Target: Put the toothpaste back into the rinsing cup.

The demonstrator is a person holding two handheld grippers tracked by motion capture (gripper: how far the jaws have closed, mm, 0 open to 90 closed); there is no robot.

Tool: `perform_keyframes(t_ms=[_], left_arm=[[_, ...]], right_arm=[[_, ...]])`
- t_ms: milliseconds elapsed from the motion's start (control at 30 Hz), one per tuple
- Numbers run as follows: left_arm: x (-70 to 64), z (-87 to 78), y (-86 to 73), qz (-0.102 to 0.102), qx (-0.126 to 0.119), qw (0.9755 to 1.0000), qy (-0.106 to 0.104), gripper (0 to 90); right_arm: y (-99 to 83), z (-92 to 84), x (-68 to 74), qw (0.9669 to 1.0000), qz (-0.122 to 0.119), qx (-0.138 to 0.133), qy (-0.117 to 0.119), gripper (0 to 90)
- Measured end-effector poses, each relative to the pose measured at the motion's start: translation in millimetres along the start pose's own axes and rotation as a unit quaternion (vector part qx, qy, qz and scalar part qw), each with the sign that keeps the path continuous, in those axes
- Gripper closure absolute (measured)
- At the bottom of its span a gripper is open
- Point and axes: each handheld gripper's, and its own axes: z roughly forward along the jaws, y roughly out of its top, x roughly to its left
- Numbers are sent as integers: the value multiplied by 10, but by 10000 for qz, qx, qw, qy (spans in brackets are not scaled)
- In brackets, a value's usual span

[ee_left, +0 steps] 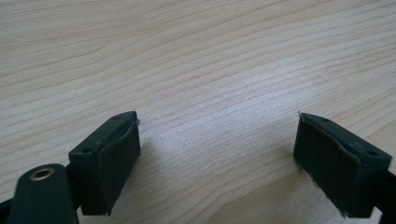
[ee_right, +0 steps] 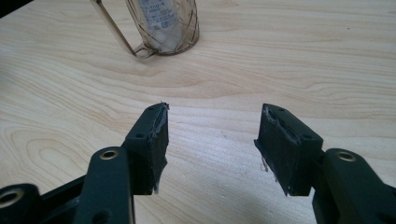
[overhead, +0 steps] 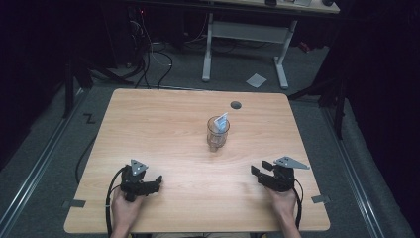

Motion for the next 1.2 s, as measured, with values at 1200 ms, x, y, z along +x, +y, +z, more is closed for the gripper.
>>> perform_keyframes(t_ms=[1200], left_arm=[[0, 0, 0, 2, 0, 10000, 0, 149]], right_arm=[[-116, 289, 123, 9957, -543, 575, -481, 406]])
